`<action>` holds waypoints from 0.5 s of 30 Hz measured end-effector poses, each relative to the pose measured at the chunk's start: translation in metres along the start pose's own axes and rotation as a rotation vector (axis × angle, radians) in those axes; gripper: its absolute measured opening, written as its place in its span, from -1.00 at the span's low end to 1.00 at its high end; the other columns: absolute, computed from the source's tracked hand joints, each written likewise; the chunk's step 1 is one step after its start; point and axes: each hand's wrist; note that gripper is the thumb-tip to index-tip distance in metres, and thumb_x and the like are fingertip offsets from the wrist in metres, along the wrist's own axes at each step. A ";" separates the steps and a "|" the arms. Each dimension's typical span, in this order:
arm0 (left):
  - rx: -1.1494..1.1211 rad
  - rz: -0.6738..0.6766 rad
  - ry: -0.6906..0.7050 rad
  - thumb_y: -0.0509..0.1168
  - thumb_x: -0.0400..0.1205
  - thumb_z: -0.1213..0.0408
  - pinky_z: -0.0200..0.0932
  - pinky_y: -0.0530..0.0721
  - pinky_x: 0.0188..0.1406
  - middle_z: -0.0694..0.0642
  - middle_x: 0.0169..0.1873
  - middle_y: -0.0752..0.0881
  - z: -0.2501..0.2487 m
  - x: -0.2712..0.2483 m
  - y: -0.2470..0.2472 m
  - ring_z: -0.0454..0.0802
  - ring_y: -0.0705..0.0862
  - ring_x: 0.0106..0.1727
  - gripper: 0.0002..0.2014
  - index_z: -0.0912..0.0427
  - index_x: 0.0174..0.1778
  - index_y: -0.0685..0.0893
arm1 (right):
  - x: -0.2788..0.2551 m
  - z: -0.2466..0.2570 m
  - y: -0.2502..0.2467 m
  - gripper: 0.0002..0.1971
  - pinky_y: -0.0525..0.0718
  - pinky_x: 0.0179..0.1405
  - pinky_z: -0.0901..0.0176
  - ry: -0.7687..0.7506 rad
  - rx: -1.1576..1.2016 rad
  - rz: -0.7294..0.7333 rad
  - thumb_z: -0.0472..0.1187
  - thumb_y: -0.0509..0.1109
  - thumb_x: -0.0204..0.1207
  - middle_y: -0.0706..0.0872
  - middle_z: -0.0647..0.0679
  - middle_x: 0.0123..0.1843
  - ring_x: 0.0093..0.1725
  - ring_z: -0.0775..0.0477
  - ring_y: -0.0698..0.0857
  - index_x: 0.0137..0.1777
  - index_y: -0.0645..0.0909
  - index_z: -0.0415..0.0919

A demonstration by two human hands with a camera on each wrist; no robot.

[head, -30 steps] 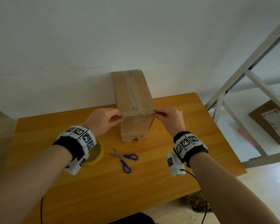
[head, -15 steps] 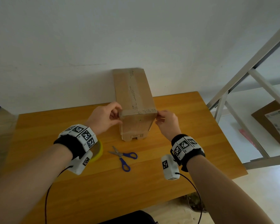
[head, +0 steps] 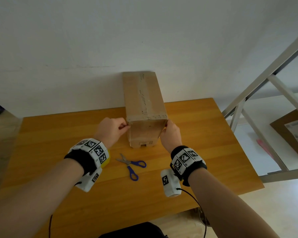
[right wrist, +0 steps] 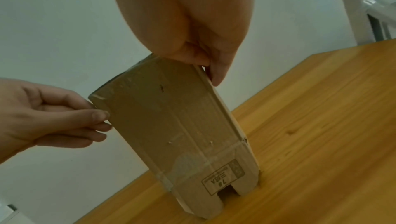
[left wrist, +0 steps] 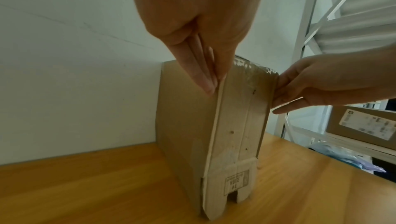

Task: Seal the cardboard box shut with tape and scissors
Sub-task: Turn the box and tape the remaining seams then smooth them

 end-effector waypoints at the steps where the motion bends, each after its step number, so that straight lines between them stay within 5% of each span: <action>1: -0.002 0.009 0.006 0.40 0.52 0.17 0.00 0.76 -0.34 0.08 -0.31 0.80 0.000 0.000 -0.001 -0.06 0.75 -0.35 -0.82 0.23 -0.17 0.75 | 0.000 0.000 0.000 -0.63 0.62 0.25 -0.14 0.005 0.004 0.008 -0.49 0.17 0.52 0.63 -0.23 0.27 0.26 -0.25 0.58 0.31 0.50 -0.32; 5: -0.010 0.091 0.079 0.44 0.49 0.31 -0.13 0.75 -0.11 0.11 -0.13 0.81 0.000 -0.004 -0.009 -0.04 0.79 -0.13 -0.82 0.24 -0.01 0.72 | 0.000 0.000 -0.005 -0.59 0.63 0.17 0.04 -0.002 0.016 0.029 -0.52 0.13 0.51 0.64 -0.21 0.27 0.26 -0.23 0.59 0.33 0.51 -0.31; 9: -0.013 0.047 0.108 0.34 0.58 0.29 -0.41 0.53 -0.41 0.12 -0.22 0.81 -0.001 -0.007 -0.021 -0.13 0.65 -0.44 -0.82 0.25 0.02 0.76 | -0.004 -0.001 -0.011 -0.60 0.56 0.03 0.21 -0.042 0.031 0.054 -0.52 0.12 0.53 0.66 -0.21 0.26 0.23 -0.20 0.61 0.32 0.53 -0.30; 15: -0.021 0.032 0.062 0.38 0.55 0.21 -0.54 0.44 -0.39 0.09 -0.21 0.80 -0.007 0.000 -0.023 -0.19 0.62 -0.36 -0.80 0.23 -0.01 0.77 | -0.005 0.002 -0.010 -0.61 0.56 0.04 0.24 -0.029 0.063 0.076 -0.53 0.13 0.53 0.66 -0.20 0.25 0.23 -0.18 0.62 0.31 0.53 -0.29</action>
Point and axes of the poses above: each hand's wrist, its own x-axis towards the middle knuckle, its own y-axis out of the palm, z = x × y
